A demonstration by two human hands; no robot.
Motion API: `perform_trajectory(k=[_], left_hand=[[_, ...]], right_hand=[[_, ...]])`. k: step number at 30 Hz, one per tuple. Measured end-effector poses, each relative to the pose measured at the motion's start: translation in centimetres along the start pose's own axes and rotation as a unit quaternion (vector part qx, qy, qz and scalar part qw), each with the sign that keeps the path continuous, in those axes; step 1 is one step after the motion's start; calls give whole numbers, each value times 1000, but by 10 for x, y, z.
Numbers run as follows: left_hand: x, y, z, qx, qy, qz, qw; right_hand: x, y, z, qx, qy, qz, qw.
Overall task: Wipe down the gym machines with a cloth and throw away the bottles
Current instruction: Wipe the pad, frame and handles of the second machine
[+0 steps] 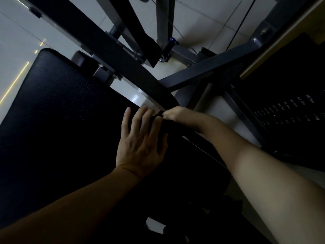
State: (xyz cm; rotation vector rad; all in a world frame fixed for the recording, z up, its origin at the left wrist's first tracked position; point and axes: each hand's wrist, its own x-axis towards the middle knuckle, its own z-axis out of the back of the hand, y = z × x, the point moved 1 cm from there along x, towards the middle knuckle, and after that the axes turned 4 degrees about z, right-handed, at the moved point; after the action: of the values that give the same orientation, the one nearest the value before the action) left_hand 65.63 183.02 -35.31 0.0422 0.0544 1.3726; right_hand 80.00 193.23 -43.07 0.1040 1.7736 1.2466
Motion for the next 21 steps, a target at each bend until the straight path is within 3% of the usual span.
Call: perform_trajectory(k=[4,7,13,16,21], left_hand=[[1,0,0,7,3,-2,1000],[0,-1,0,11,8,-2,1000],[0,1,-1,2,-6,-4,1000],[-1,1,-2,-3,-9,-5,1000],[-1,0,-1,-8,-8,-2,1000]], right_hand=[[19,19,5,-169,118,-42,978],[24,16,0,-205,100,-37,973],[39,-2,-11,-172,-51,-34,983],[24,-15,-8,-80,-111,28,990],[-5,-40,2,49,-48,55,996]])
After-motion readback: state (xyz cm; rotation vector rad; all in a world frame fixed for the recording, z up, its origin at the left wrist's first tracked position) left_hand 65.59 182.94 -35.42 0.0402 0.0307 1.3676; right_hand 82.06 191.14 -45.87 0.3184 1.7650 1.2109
